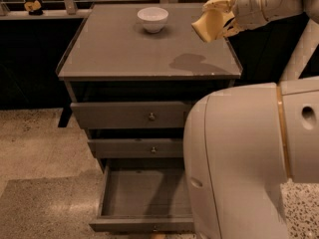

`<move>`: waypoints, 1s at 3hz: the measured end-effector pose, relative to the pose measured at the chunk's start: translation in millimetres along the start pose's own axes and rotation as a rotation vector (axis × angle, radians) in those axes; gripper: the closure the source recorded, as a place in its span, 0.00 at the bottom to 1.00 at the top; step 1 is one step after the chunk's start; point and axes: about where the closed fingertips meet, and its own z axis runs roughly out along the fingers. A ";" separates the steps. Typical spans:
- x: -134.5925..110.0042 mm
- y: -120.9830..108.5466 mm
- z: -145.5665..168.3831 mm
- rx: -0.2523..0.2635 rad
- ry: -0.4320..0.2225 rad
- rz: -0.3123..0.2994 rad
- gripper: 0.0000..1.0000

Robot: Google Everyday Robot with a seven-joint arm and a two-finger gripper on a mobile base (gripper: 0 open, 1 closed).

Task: Pick sponge from bottom drawer and place on counter

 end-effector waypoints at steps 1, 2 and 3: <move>0.0 0.0 0.0 0.000 0.000 0.000 1.00; 0.9 3.4 17.3 0.007 -0.030 0.031 1.00; -7.1 19.0 46.2 -0.016 -0.110 0.079 1.00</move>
Offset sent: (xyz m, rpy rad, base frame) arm 0.0302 0.0115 -0.0201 0.0728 0.0707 0.0230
